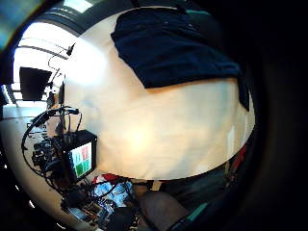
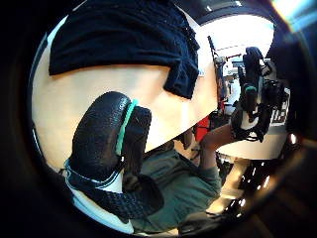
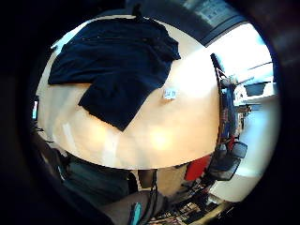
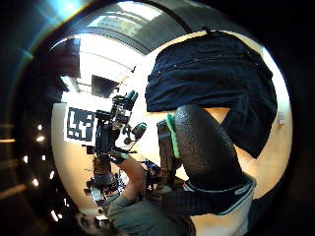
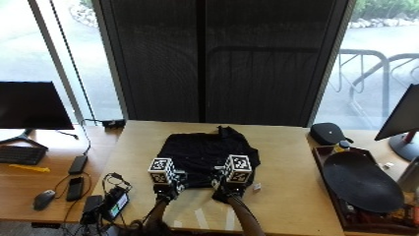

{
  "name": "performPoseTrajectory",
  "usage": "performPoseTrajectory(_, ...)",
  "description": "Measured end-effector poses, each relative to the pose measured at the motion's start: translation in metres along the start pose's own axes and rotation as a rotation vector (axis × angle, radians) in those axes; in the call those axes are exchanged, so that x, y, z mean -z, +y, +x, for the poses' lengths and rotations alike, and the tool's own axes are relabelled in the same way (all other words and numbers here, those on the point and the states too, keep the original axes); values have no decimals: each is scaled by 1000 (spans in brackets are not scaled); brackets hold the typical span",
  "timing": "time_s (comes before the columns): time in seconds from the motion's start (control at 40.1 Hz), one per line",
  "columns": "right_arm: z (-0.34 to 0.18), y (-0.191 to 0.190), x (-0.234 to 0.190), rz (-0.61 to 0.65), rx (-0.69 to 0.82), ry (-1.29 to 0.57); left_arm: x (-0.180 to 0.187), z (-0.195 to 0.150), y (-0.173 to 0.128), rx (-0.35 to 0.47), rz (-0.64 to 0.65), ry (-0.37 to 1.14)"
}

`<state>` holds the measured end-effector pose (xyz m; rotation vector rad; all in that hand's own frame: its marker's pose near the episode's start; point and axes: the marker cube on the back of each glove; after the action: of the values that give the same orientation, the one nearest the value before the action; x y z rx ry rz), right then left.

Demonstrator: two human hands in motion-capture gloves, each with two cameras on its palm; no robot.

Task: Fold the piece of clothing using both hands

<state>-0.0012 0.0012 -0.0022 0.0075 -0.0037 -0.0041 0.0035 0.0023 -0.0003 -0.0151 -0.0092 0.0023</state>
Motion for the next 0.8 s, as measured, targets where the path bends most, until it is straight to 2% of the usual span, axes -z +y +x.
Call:
performPoseTrajectory(0.174,-1,4,5,8,6,-9,12,11,15,9,-43,-1)
performPoseTrajectory(0.299,3,3,4,16,-1,-13,12,14,9,-96,-6,24)
performPoseTrajectory(0.424,6,3,5,25,-15,-14,8,10,6,-13,-26,-16)
performPoseTrajectory(0.797,14,1,1,33,-10,5,3,-1,-9,11,1,-59)
